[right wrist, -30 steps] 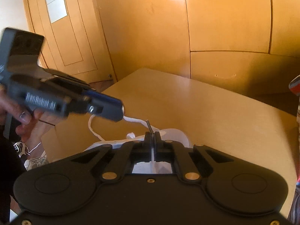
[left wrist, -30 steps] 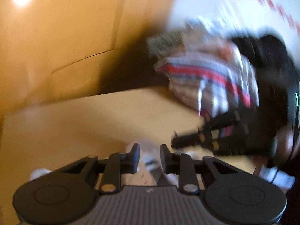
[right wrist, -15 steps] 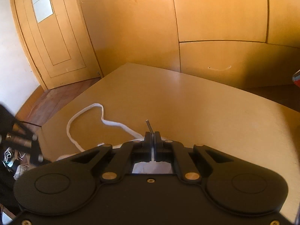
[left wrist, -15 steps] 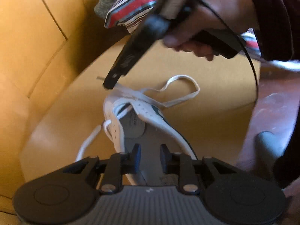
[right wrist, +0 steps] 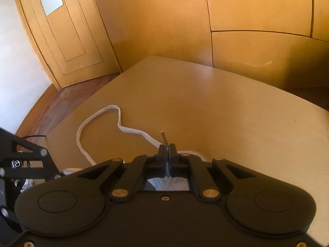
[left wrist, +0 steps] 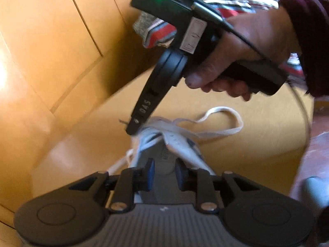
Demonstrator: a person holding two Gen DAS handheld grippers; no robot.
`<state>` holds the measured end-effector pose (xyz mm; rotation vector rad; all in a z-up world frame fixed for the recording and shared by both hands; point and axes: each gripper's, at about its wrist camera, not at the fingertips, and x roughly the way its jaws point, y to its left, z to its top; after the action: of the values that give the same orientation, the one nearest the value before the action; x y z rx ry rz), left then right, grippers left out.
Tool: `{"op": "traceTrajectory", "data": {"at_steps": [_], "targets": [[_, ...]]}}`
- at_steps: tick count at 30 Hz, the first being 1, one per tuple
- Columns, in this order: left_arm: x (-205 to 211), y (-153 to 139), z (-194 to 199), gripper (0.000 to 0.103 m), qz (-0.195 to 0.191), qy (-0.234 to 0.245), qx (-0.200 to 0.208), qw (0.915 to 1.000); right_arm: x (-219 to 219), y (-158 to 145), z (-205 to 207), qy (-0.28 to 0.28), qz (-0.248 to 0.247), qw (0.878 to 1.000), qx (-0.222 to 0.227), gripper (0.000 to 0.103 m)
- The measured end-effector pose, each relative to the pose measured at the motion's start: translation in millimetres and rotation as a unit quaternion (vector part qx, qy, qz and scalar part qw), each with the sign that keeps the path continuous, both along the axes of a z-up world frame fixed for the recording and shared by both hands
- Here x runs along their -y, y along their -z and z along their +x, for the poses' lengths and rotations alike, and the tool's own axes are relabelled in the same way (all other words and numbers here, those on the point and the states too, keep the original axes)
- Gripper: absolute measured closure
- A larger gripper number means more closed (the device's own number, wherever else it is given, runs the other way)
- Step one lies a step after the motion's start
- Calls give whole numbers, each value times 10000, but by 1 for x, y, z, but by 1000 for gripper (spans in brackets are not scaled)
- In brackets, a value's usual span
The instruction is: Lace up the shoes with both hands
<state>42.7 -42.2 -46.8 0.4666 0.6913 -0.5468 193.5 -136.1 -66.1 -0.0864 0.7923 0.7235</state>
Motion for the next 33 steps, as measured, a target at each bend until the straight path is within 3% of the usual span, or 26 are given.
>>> {"op": "traceTrajectory", "data": {"at_steps": [2,3,4,6,8,11,17,21,26,29,33], "targets": [[-17,-19,1,80,-369,-89,-94,9992,6,-5,-1,88,49,9999,93,101],[-27,-29,2,67,-587,-141,-80,9981,13,-9,-3,134,150,9997,124,101],[-37,-38,4,46,-730,-269,43,9970,16,-12,-3,173,204,9995,145,101],[-58,-53,6,33,-834,-713,554,9924,27,-24,-10,289,268,9987,313,101],[-77,-53,16,33,-803,-1286,864,9847,31,-34,-17,299,256,9982,459,101],[-89,-21,35,33,-835,-1843,856,9756,37,-47,-30,309,279,9972,619,101],[-109,44,70,33,-1302,-2618,389,9555,48,-57,-56,396,414,9964,624,101],[-124,63,80,32,-1524,-3075,212,9390,54,-52,-65,561,311,9963,577,101],[-119,77,83,30,-1445,-3206,300,9357,48,-30,-74,464,-64,9984,329,101],[-119,74,81,27,-1360,-3172,339,9379,36,-21,-81,240,-435,9982,333,101],[-119,67,80,27,-1439,-3010,181,9425,29,-19,-81,164,-367,9986,333,101]]}}
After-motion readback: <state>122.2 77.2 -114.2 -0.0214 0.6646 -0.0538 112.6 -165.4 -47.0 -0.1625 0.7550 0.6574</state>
